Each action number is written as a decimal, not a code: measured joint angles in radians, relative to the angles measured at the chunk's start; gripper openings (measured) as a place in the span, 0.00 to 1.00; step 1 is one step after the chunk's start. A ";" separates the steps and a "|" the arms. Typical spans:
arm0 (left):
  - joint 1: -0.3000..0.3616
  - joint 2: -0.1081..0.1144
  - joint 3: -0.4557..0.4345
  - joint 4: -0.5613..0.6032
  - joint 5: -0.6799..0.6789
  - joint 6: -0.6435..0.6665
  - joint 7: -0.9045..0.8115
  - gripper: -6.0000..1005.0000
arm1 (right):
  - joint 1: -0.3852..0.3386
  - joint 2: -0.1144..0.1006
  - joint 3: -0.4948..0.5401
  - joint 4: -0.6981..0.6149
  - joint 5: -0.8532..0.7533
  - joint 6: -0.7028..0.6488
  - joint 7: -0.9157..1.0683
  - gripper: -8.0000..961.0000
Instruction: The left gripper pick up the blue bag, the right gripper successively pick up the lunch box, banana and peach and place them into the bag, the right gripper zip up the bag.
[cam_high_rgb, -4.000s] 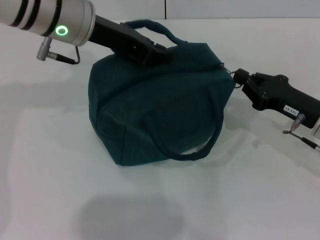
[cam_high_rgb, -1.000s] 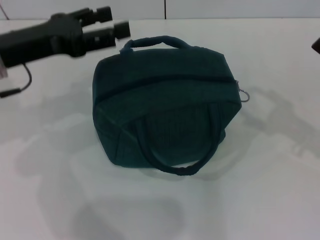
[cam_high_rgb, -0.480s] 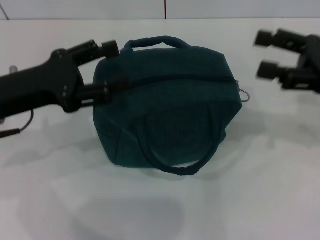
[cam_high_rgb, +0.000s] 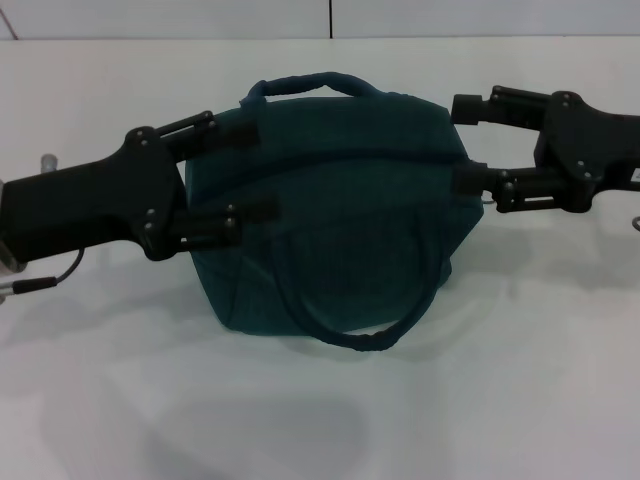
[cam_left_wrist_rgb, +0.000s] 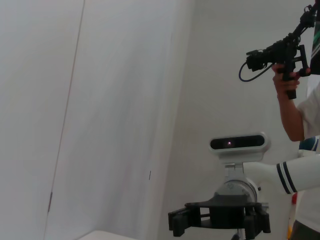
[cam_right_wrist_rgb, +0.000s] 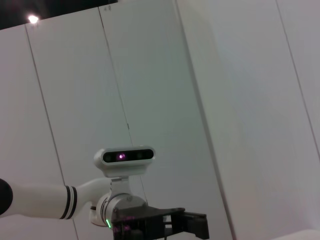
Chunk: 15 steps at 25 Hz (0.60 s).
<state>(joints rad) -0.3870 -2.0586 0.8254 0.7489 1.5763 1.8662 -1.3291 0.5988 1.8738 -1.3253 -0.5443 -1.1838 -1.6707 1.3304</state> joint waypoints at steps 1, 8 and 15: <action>-0.003 0.001 -0.001 0.000 0.001 -0.001 0.000 0.84 | 0.002 0.001 0.000 -0.001 0.000 0.002 0.000 0.92; -0.008 0.002 -0.006 -0.001 0.002 -0.006 0.001 0.84 | 0.005 0.005 0.005 -0.003 -0.001 0.003 0.001 0.92; -0.007 0.000 -0.006 -0.002 0.002 -0.006 0.000 0.84 | -0.001 0.008 0.012 -0.003 -0.002 0.002 0.000 0.92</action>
<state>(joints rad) -0.3943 -2.0582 0.8190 0.7466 1.5785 1.8602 -1.3293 0.5980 1.8822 -1.3136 -0.5477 -1.1854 -1.6685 1.3308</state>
